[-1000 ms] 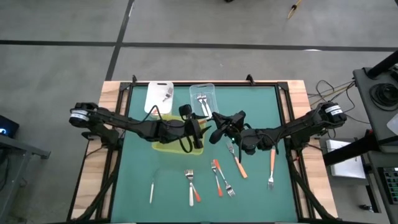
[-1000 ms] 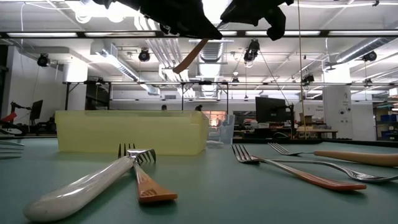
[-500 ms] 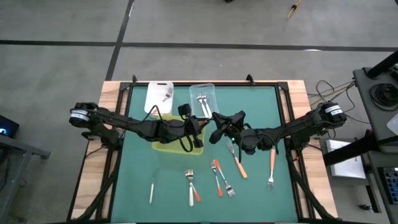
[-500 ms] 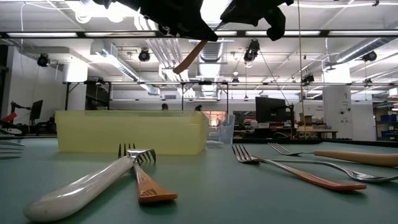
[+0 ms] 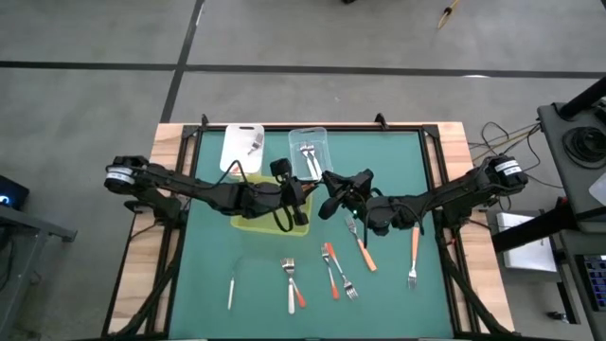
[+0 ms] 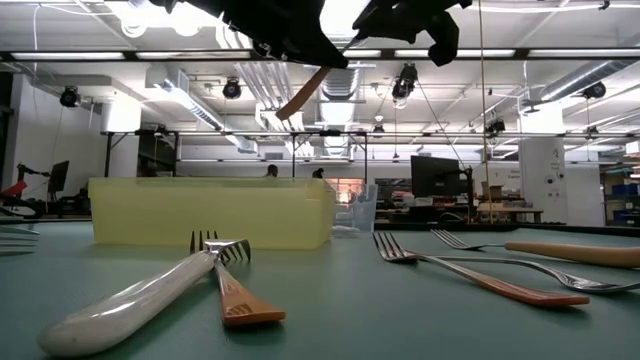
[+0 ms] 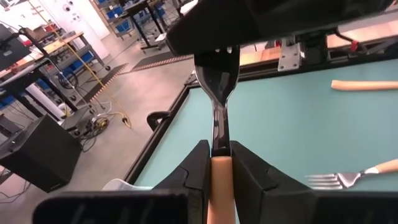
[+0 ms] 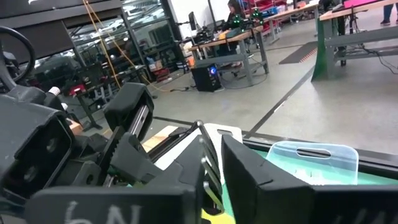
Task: Sort silverware by color (type)
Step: Put the yellow fork into the yellow bin
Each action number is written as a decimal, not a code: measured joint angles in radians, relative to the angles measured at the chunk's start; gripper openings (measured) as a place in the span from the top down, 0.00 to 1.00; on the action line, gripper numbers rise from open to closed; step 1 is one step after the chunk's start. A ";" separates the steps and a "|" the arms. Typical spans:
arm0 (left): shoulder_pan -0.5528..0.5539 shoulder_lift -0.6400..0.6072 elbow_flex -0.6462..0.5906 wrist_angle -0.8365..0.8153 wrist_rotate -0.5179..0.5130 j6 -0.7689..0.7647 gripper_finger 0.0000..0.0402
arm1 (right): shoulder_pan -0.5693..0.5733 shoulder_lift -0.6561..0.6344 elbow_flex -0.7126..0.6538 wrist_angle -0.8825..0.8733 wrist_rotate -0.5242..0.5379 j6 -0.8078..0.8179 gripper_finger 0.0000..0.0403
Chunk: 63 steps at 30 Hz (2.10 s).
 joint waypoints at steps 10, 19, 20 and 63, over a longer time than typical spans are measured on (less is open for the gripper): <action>0.000 -0.086 0.000 -0.329 0.002 -0.025 0.94 | 0.000 -0.029 0.000 -0.005 0.003 -0.048 0.65; 0.012 -0.192 0.000 -0.807 0.201 -0.027 0.94 | 0.002 -0.053 0.001 -0.079 0.003 -0.072 0.58; 0.016 -0.198 0.000 -0.838 0.238 -0.028 0.94 | 0.002 -0.054 0.001 -0.080 0.003 -0.077 0.58; 0.246 0.220 0.190 -1.069 0.615 0.045 0.94 | 0.000 -0.068 0.002 -0.214 0.014 -0.265 0.58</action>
